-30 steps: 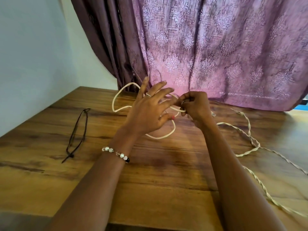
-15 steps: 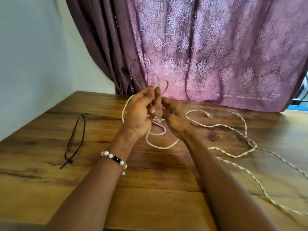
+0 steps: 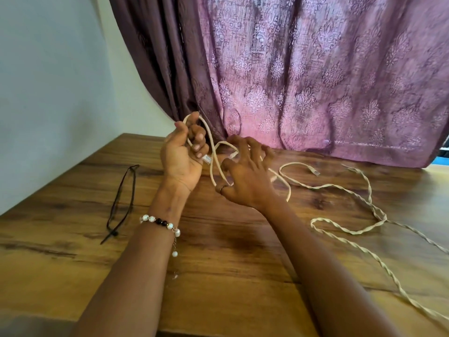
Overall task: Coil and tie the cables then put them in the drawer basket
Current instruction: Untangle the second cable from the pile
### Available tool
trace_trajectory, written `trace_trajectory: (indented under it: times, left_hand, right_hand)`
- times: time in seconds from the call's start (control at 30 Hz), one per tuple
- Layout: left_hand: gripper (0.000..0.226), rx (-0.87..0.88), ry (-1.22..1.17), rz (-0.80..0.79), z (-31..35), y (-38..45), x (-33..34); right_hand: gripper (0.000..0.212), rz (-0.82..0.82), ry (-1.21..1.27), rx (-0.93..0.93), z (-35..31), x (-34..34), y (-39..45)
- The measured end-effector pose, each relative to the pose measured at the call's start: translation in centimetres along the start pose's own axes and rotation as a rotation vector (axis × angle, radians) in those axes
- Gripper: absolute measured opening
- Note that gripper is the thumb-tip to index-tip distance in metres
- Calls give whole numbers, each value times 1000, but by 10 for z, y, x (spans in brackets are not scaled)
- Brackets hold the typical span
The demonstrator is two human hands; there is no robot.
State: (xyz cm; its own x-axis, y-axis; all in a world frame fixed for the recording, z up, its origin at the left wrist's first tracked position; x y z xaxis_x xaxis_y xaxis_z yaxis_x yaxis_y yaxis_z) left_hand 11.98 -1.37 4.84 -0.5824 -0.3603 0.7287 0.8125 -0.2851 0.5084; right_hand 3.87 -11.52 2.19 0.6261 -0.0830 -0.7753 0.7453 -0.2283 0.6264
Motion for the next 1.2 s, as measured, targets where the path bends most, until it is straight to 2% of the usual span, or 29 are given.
trace_trajectory:
  times: [0.07,0.17,0.23,0.3,0.4,0.47,0.53,0.63,0.73,0.83,0.9,0.97,1.07,1.2]
  left_hand:
    - [25,49,154,57,5,2,-7]
    - [22,76,500,81,8,4,-15]
    - [24,18,689,-7,-1,3,-17]
    - [28,-69,769,-130,-10,-1,-11]
    - [27,-169,739,-216,-17,-10,0]
    - [27,-154,714,-178,-15,-12,4]
    - [27,-121,664,-95,-12,-8,0]
    - [27,-60,509,33,-3,1,-12]
    - [28,-14,354,145,5,6,-23]
    - [30,6,200,266,9,7,-32]
    - [28,60,99,339,14,8,-38]
    - [25,115,44,386,20,9,-43]
    - [23,103,212,309,21,11,-42]
    - [20,-7,694,-61,-3,1,-12]
  right_hand:
    - [31,22,-110,-111,-5,-5,-5]
    - [14,74,-89,-216,-6,-15,-8]
    - [11,149,17,-222,-6,-28,-6]
    - [11,200,226,-166,-2,-38,1]
    - [16,200,458,-160,5,-42,8]
    - [8,139,549,-225,5,-40,7]
    - [12,42,594,-223,5,-35,5]
    - [28,-130,488,-164,7,-16,4]
    - [39,-321,218,-182,19,5,1]
    - [30,-259,66,-227,32,6,1]
    - [30,-153,12,-194,42,1,4]
    - [20,-71,-6,-136,53,-7,7]
    - [16,10,249,-115,54,-22,7]
    - [17,175,481,-162,28,-48,7]
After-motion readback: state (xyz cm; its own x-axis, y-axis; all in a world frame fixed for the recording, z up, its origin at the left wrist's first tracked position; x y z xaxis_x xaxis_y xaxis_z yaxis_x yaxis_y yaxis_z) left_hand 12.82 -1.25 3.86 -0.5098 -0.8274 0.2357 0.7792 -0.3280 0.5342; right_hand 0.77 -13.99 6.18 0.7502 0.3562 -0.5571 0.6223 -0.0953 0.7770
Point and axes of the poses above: each hand's wrist, its own y-axis towards the middle knuckle, its own x-axis out of the palm, z = x × y, the point moved 5 cm from there along y, towards the middle knuckle, and after that the axes turned 10 degrees about x, right-handed, at the moved point
